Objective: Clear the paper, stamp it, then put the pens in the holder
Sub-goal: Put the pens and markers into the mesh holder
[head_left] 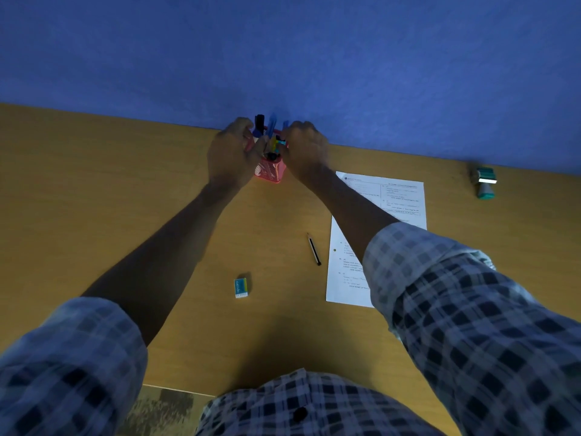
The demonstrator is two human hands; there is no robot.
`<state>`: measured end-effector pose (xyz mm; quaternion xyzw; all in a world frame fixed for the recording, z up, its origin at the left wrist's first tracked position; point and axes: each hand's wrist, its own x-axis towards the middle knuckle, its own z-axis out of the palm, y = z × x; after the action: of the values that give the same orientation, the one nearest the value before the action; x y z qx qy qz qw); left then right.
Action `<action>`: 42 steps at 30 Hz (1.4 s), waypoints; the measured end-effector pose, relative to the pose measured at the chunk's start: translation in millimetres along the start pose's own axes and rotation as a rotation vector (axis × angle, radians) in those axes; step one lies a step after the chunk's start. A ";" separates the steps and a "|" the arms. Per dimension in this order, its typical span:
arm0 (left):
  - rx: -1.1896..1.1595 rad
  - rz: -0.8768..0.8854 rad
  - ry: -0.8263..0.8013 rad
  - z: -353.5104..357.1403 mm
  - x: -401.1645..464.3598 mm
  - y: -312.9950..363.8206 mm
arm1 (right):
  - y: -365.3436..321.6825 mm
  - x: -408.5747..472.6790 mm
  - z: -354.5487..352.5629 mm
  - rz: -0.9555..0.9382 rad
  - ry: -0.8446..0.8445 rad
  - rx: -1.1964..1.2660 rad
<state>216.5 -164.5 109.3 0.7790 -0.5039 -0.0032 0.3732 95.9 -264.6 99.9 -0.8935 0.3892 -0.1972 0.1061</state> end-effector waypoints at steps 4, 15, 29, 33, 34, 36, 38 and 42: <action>-0.011 -0.058 0.042 -7.8 -7.2 -5.1 | 0.4 -5.3 -3.1 0.003 0.012 -0.041; 0.204 -0.423 -0.288 -35.7 -70.1 -57.3 | 15.4 -49.9 -6.5 0.042 0.090 0.053; 0.530 -0.374 -0.539 -51.4 -127.3 -82.2 | 23.5 -121.9 3.5 0.219 -0.631 -0.023; 0.477 -0.349 -0.553 -47.9 -136.1 -81.9 | 18.1 -130.5 4.8 0.228 -0.575 -0.026; 0.466 -0.349 -0.546 -47.7 -136.7 -81.6 | 16.7 -131.4 5.6 0.230 -0.565 -0.024; 0.445 -0.340 -0.520 -47.4 -135.1 -79.7 | 15.1 -131.2 6.7 0.238 -0.547 -0.012; 0.434 -0.327 -0.481 -47.5 -129.5 -74.0 | 15.6 -127.5 6.6 0.271 -0.515 0.042; 0.320 -0.324 -0.345 -49.3 -109.1 -58.4 | 18.0 -111.7 1.5 0.360 -0.352 0.290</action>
<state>227.3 -37.6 70.2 0.8863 -0.4231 -0.1157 0.1488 15.6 -194.4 62.3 -0.8061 0.4847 -0.0706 0.3320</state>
